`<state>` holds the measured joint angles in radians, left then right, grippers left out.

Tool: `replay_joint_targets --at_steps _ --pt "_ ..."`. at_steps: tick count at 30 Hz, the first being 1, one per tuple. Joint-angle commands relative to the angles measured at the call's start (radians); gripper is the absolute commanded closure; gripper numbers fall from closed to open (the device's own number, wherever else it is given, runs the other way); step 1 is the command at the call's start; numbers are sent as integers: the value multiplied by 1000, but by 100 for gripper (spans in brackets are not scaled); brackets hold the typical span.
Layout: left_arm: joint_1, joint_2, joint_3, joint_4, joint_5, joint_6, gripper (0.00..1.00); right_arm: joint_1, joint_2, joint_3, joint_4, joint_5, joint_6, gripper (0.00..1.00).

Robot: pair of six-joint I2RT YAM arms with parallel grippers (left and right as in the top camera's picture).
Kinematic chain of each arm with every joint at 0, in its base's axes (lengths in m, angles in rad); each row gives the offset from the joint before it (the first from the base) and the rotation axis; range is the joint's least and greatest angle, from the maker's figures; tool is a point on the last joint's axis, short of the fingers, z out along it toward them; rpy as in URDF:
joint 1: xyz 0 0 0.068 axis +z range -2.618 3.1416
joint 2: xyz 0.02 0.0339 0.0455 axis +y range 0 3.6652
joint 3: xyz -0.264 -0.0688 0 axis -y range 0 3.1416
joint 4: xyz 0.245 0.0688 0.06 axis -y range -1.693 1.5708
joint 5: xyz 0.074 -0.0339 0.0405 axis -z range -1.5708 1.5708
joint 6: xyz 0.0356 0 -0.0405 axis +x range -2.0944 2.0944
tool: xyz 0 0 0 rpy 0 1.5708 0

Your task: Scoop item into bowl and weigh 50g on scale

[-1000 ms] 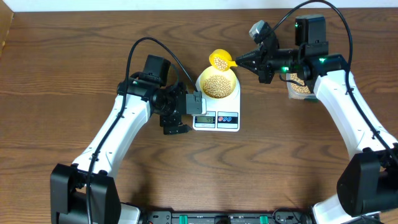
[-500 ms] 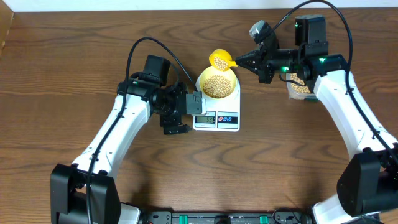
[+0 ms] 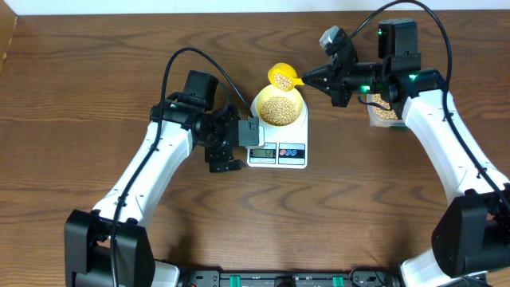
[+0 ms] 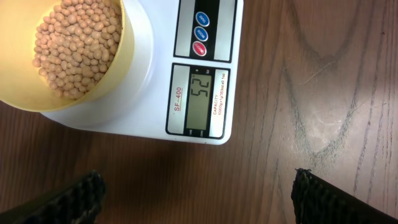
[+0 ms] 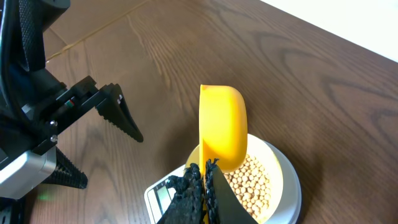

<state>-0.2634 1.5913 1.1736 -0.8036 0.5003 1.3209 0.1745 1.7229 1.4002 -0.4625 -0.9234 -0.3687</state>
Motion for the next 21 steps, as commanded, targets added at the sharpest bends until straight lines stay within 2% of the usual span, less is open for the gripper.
replay_joint_targets --at_steps 1,21 --pt "5 -11 -3 -2 23 3 2 6 -21 13 2 -10 10 99" --pt "5 -11 -3 -2 23 3 2 6 -21 13 3 -10 44 99"
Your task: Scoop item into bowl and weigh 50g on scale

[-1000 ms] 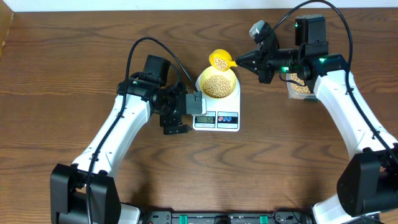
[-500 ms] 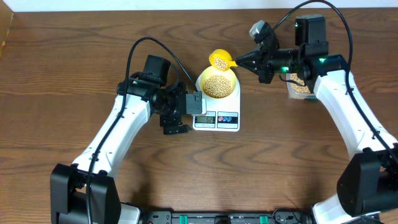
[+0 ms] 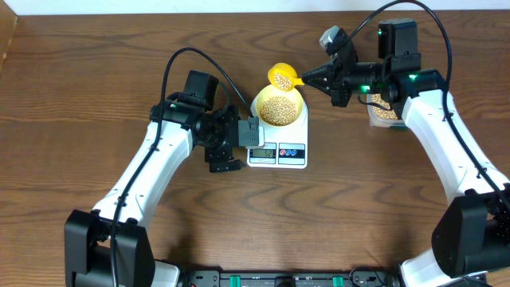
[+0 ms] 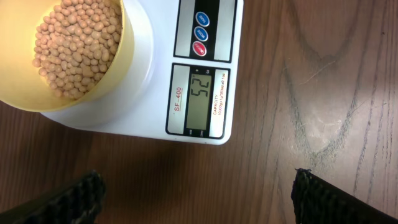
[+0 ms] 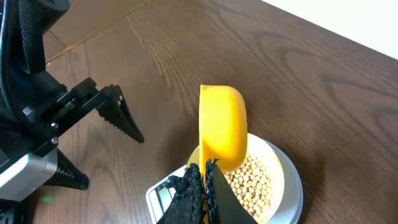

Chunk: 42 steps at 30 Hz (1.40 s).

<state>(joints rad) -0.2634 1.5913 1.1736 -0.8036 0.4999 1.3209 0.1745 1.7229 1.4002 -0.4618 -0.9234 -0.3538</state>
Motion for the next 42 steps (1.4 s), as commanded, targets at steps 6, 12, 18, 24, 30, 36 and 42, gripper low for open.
replay_joint_targets --at_steps 6,12,18,24,30,36,42 --pt "5 -11 -3 -2 23 3 2 6 -21 13 15 -11 113 99" --pt "5 -11 -3 -2 23 3 2 -11 -21 13 36 -10 257 99" --pt "5 -11 -3 -2 23 3 2 -69 -21 13 35 -10 393 99" --pt "5 -11 -3 -2 23 3 2 -171 -21 13 -2 -10 489 99" --pt "5 -11 -3 -2 23 3 3 -290 -21 13 -119 -10 488 99" --pt "5 -11 -3 -2 23 3 2 -396 -21 13 -202 -10 487 99" --pt "5 -11 -3 -2 23 3 2 -470 -21 13 -242 -10 474 99"
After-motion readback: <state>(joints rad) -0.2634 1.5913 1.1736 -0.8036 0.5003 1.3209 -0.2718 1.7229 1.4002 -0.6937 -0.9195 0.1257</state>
